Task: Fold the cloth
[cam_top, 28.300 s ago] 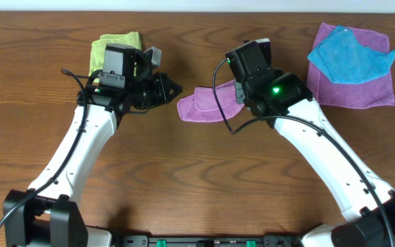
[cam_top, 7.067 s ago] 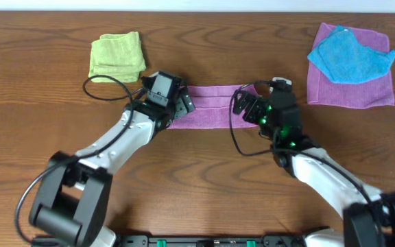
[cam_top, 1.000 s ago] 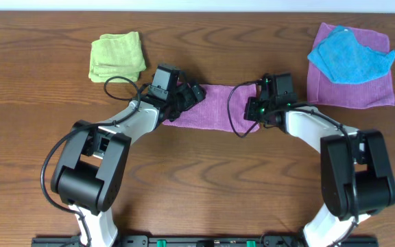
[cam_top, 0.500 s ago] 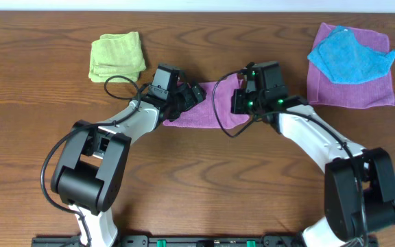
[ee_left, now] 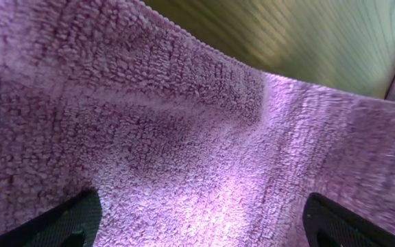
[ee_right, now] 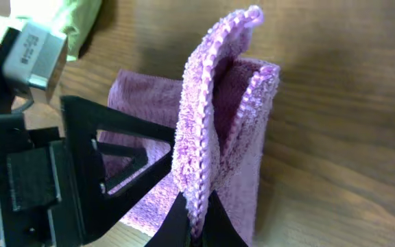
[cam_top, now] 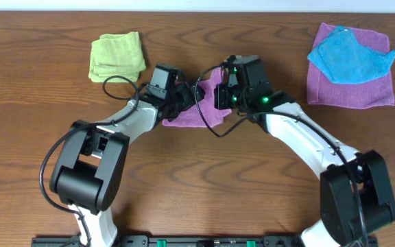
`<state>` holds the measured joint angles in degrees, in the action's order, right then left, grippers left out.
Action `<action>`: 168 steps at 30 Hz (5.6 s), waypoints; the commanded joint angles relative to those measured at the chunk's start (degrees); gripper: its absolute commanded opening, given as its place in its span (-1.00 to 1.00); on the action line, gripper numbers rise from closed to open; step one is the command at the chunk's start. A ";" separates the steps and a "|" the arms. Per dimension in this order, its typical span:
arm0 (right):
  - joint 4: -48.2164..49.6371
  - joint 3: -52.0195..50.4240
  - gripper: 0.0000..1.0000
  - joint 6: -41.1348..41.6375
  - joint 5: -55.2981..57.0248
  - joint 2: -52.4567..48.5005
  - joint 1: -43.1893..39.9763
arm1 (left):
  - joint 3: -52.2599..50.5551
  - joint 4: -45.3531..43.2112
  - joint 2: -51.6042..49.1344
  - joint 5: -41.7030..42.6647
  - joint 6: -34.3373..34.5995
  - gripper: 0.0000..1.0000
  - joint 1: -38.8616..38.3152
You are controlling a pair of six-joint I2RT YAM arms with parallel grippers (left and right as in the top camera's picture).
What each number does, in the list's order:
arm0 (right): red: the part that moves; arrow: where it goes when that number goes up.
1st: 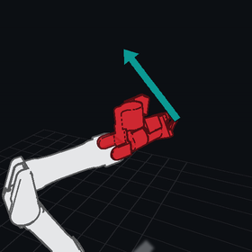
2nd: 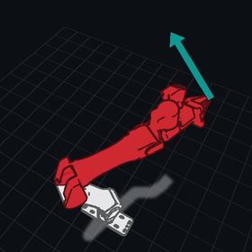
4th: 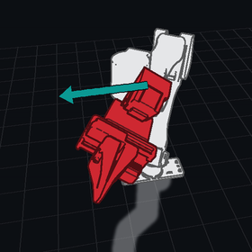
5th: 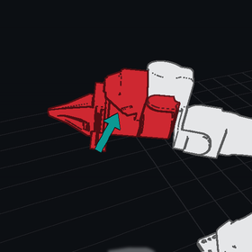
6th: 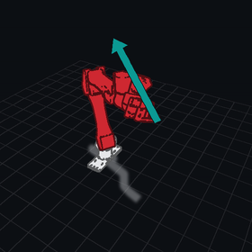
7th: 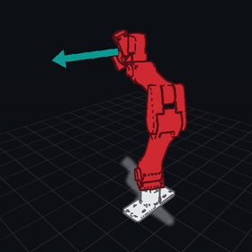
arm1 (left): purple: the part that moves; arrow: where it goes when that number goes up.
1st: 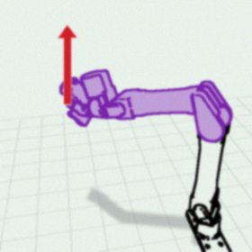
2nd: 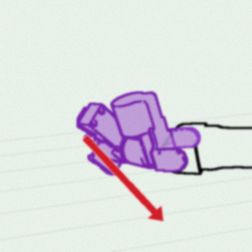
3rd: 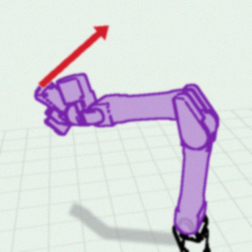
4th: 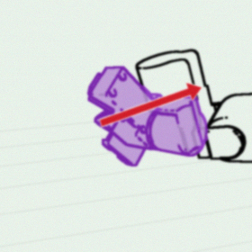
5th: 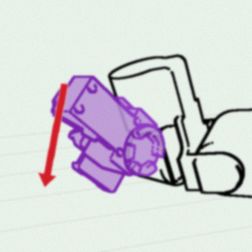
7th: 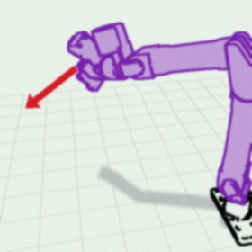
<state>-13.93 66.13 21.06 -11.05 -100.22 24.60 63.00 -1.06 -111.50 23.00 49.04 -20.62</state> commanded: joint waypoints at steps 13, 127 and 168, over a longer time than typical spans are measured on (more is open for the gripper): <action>0.00 1.70 -0.97 0.76 8.31 1.01 4.24 | 0.66 -3.02 3.63 3.91 1.66 0.91 4.11; 8.39 8.72 0.85 -0.92 7.74 -16.06 5.79 | 0.92 47.54 29.92 -8.07 -32.76 0.90 23.23; -29.44 10.38 -0.97 2.69 15.52 -10.62 4.96 | 0.90 47.39 29.92 -5.35 -32.11 0.90 23.21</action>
<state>-41.82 76.82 22.68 2.44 -112.14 28.80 63.44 46.13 -82.11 17.02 17.54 2.48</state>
